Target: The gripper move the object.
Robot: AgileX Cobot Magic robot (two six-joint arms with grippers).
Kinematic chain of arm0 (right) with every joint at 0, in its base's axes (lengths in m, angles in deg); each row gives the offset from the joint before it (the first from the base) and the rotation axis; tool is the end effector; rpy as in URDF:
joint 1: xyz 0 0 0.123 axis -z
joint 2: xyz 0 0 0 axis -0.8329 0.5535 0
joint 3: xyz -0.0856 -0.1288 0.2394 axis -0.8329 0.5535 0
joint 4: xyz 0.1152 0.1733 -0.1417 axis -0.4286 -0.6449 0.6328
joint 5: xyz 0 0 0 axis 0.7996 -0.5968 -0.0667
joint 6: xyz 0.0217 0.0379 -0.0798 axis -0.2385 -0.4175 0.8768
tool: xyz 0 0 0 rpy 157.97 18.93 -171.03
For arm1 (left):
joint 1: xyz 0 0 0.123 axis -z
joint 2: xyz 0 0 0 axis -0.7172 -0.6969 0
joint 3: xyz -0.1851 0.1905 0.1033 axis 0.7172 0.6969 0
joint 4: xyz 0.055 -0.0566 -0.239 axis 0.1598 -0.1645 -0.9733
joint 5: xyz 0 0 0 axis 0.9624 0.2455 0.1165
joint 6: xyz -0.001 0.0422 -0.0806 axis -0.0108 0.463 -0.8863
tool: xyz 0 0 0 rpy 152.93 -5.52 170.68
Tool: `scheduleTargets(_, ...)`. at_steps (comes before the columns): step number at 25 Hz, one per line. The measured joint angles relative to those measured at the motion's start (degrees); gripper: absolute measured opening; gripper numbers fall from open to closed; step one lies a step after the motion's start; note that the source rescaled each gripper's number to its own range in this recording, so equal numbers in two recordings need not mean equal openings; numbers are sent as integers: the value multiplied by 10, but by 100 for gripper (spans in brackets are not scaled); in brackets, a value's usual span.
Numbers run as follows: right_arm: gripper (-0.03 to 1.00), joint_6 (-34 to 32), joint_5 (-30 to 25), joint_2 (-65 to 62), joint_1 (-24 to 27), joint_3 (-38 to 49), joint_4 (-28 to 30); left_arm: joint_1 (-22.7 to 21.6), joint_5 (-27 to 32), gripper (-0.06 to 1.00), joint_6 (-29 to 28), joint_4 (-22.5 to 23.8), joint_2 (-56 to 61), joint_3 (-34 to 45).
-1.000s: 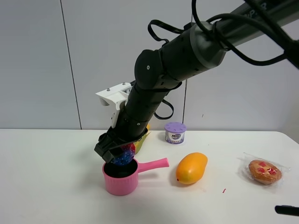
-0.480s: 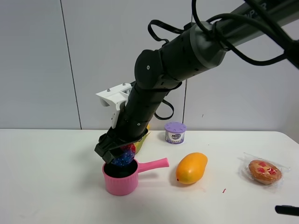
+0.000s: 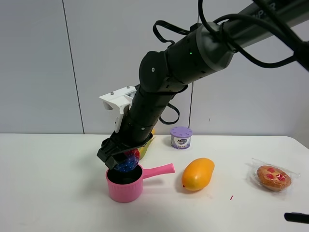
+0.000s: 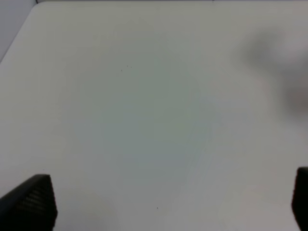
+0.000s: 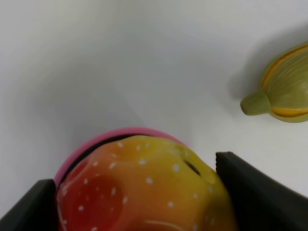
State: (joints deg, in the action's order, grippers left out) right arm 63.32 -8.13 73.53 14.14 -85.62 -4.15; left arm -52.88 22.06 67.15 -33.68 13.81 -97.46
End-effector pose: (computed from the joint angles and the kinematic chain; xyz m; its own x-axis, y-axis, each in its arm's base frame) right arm 0.3416 0.3200 0.1680 -0.4061 -0.7368 -0.5406 -0.8453 0.5276 -0.0841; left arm -0.0061 -0.0051 0.2805 -0.4346 -0.0159 -0.9005 -0.0638 0.9979 0.0131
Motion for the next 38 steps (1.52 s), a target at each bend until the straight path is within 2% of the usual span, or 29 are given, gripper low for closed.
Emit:
scheduleTargets(2,3,0,0,0,0,0,0,0,0,100,0,0,0,0)
scheduleTargets(4,10,0,0,0,0,0,0,0,0,100,0,0,0,0)
scheduleTargets(5,17,0,0,0,0,0,0,0,0,100,0,0,0,0)
scheduleTargets(9,55,0,4,0,0,0,0,0,0,100,0,0,0,0)
scheduleTargets(12,66,0,4,0,0,0,0,0,0,100,0,0,0,0)
scheduleTargets(28,68,0,3,-7,0,0,1,0,0,100,0,0,0,0)
scheduleTargets(38,68,-2,3,-137,0,0,19,0,0,100,0,0,0,0)
